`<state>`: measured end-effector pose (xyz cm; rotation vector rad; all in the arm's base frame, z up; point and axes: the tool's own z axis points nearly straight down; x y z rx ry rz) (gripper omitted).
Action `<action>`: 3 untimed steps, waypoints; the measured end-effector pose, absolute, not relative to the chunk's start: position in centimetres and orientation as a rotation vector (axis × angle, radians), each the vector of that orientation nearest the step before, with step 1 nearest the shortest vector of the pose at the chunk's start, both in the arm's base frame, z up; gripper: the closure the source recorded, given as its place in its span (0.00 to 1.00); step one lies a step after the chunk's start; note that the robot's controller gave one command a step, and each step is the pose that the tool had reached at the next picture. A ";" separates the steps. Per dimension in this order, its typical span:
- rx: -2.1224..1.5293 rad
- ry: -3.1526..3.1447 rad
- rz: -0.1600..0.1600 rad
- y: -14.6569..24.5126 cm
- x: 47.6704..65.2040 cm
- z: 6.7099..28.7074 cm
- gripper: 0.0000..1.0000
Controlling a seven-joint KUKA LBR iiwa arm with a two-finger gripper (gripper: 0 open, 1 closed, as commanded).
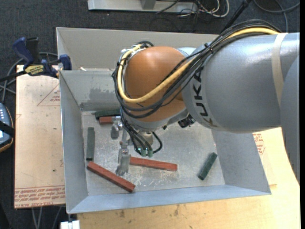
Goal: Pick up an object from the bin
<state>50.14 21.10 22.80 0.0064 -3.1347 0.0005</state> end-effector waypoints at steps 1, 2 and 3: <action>-0.295 -3.122 0.002 20.5 52.0 6.6 0.00; -0.295 -3.125 -0.001 20.6 52.1 7.0 1.00; -0.289 -3.137 -0.009 22.2 53.4 24.3 1.00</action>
Offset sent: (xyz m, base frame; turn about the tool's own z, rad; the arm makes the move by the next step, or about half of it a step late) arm 0.0199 -0.0056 -0.1580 0.1932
